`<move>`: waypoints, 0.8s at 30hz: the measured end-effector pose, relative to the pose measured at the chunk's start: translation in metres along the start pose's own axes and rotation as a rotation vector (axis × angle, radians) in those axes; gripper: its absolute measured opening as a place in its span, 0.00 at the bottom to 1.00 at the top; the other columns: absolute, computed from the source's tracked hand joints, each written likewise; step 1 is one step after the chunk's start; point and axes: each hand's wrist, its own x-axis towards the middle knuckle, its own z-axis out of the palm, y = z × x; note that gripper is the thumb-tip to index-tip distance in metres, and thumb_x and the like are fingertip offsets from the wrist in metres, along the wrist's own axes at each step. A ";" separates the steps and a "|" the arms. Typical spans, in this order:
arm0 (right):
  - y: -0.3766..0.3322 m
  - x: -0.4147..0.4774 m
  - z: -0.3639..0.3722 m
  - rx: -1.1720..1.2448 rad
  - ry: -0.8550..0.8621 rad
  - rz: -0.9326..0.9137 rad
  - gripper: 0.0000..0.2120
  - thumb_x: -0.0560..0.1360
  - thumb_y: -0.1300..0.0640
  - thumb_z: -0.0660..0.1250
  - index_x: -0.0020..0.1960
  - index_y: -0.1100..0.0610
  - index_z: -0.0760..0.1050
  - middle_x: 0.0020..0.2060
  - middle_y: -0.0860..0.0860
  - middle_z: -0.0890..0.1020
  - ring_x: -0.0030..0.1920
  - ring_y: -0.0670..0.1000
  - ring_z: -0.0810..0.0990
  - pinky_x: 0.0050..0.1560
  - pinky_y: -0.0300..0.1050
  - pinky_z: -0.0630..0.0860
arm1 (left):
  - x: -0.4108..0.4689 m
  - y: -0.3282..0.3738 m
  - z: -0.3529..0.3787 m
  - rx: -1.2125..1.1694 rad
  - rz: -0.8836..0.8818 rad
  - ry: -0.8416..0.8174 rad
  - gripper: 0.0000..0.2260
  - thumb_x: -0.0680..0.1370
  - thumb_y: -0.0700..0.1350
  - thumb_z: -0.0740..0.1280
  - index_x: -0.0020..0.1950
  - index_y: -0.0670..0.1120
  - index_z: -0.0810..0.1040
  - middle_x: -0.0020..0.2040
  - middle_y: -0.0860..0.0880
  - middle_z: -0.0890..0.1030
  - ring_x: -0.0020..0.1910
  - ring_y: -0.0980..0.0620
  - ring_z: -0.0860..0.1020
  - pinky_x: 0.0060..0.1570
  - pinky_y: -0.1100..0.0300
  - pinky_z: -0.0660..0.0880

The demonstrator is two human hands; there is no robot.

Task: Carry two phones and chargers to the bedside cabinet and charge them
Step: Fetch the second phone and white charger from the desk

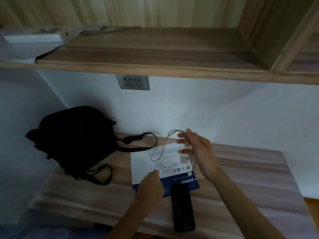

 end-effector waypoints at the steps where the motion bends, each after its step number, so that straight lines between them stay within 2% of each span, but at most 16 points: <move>1: 0.002 -0.001 -0.003 -0.022 -0.009 0.015 0.17 0.81 0.50 0.63 0.39 0.55 0.82 0.45 0.58 0.84 0.45 0.49 0.84 0.40 0.41 0.81 | 0.002 0.003 0.017 0.040 -0.021 -0.064 0.13 0.85 0.43 0.54 0.66 0.42 0.72 0.61 0.43 0.79 0.59 0.47 0.78 0.58 0.54 0.76; 3: 0.006 -0.004 -0.011 -0.066 -0.023 0.049 0.18 0.81 0.51 0.63 0.37 0.56 0.81 0.43 0.60 0.83 0.41 0.48 0.82 0.37 0.40 0.80 | 0.007 0.011 0.049 0.098 -0.052 -0.144 0.14 0.85 0.47 0.55 0.66 0.42 0.71 0.63 0.43 0.77 0.61 0.46 0.77 0.60 0.54 0.75; 5: 0.010 -0.006 -0.023 -0.095 -0.031 0.092 0.18 0.82 0.51 0.62 0.39 0.60 0.80 0.41 0.58 0.81 0.39 0.49 0.80 0.36 0.42 0.80 | 0.013 0.016 0.077 0.106 -0.102 -0.203 0.18 0.85 0.52 0.56 0.70 0.42 0.67 0.67 0.41 0.73 0.66 0.43 0.74 0.63 0.52 0.73; 8: 0.016 -0.011 -0.043 -0.128 -0.041 0.150 0.19 0.82 0.51 0.61 0.41 0.64 0.79 0.38 0.55 0.80 0.37 0.49 0.79 0.34 0.40 0.78 | 0.017 0.024 0.116 0.089 -0.229 -0.266 0.30 0.84 0.57 0.58 0.78 0.39 0.56 0.76 0.35 0.62 0.74 0.36 0.64 0.69 0.49 0.68; 11: 0.022 -0.015 -0.062 -0.125 -0.035 0.201 0.20 0.82 0.50 0.62 0.43 0.66 0.79 0.35 0.55 0.81 0.34 0.49 0.79 0.32 0.38 0.77 | 0.015 0.036 0.150 0.120 -0.324 -0.248 0.40 0.81 0.61 0.59 0.81 0.39 0.45 0.78 0.32 0.53 0.76 0.34 0.58 0.70 0.48 0.67; 14: 0.026 -0.018 -0.078 -0.124 -0.018 0.210 0.19 0.81 0.51 0.63 0.41 0.64 0.80 0.31 0.54 0.81 0.32 0.48 0.79 0.30 0.37 0.76 | 0.014 0.047 0.171 0.228 -0.370 -0.177 0.44 0.79 0.62 0.63 0.81 0.38 0.43 0.77 0.34 0.54 0.75 0.36 0.60 0.67 0.49 0.70; 16: 0.028 -0.019 -0.083 -0.124 -0.015 0.204 0.20 0.81 0.52 0.62 0.40 0.66 0.80 0.32 0.55 0.81 0.33 0.49 0.79 0.31 0.38 0.77 | 0.014 0.046 0.177 0.281 -0.371 -0.132 0.44 0.79 0.59 0.65 0.80 0.38 0.43 0.77 0.35 0.55 0.74 0.38 0.61 0.64 0.51 0.74; 18: 0.028 -0.018 -0.089 -0.135 -0.038 0.204 0.20 0.81 0.52 0.62 0.41 0.66 0.80 0.33 0.57 0.81 0.34 0.51 0.79 0.33 0.39 0.78 | 0.015 0.045 0.180 0.310 -0.362 -0.107 0.44 0.78 0.60 0.66 0.81 0.39 0.45 0.75 0.37 0.58 0.72 0.39 0.64 0.61 0.53 0.77; 21: 0.026 -0.016 -0.094 -0.124 -0.085 0.206 0.18 0.81 0.52 0.62 0.39 0.62 0.81 0.35 0.59 0.81 0.36 0.53 0.79 0.36 0.42 0.78 | 0.020 0.042 0.177 0.302 -0.364 -0.095 0.46 0.76 0.63 0.67 0.80 0.41 0.47 0.73 0.39 0.60 0.70 0.41 0.65 0.59 0.54 0.76; 24: 0.020 -0.014 -0.095 -0.122 -0.144 0.210 0.18 0.81 0.50 0.63 0.39 0.59 0.82 0.33 0.57 0.81 0.34 0.52 0.79 0.36 0.42 0.77 | 0.025 0.038 0.167 0.196 -0.384 -0.072 0.45 0.75 0.64 0.67 0.80 0.43 0.48 0.72 0.40 0.61 0.69 0.41 0.66 0.61 0.53 0.74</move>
